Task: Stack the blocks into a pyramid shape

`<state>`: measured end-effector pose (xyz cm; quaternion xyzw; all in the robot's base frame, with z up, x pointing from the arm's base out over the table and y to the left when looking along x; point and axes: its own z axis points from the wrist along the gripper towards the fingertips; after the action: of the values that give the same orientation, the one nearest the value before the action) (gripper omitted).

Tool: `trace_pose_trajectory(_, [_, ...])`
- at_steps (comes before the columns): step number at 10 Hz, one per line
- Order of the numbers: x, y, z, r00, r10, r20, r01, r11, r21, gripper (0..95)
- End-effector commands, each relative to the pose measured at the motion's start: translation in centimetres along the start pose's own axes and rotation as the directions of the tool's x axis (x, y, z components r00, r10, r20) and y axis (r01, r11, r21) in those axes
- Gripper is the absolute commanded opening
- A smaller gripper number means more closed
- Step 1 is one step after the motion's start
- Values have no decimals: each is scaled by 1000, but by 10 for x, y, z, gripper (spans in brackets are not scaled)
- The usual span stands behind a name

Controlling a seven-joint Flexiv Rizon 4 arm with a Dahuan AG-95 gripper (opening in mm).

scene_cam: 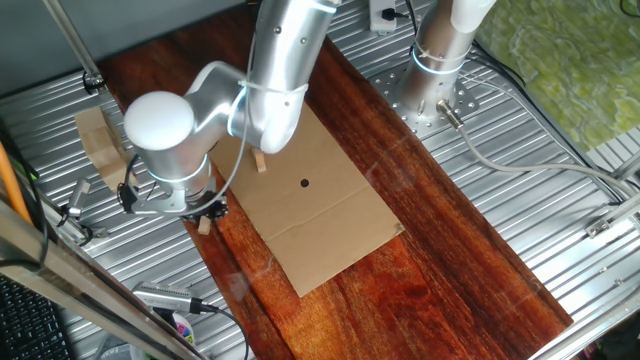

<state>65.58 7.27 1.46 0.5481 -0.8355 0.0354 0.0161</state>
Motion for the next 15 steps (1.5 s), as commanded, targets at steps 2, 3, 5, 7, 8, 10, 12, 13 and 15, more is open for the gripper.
trace_pose_trajectory(2, [1, 0, 0, 1000, -4, -20, 4, 1000, 6, 0])
trace_pose_trajectory(3, [4, -1, -3, 1000, -11, -27, 11, 1000, 7, 0])
trace_pose_trajectory(5, [19, -5, -14, 999, -40, -31, 40, 999, 4, 0])
trace_pose_trajectory(7, [36, -6, -26, 997, -73, -30, 73, 997, -4, 0])
trace_pose_trajectory(8, [45, -1, -33, 996, -88, -25, 88, 996, -6, 0])
trace_pose_trajectory(10, [62, 13, -43, 996, -88, -15, 88, 996, -10, 0])
trace_pose_trajectory(12, [79, 31, -45, 996, -88, -4, 88, 996, -9, 0])
trace_pose_trajectory(13, [86, 40, -44, 997, -75, 2, 75, 997, -5, 0])
trace_pose_trajectory(15, [101, 62, -41, 998, -65, 23, 65, 998, -11, 0])
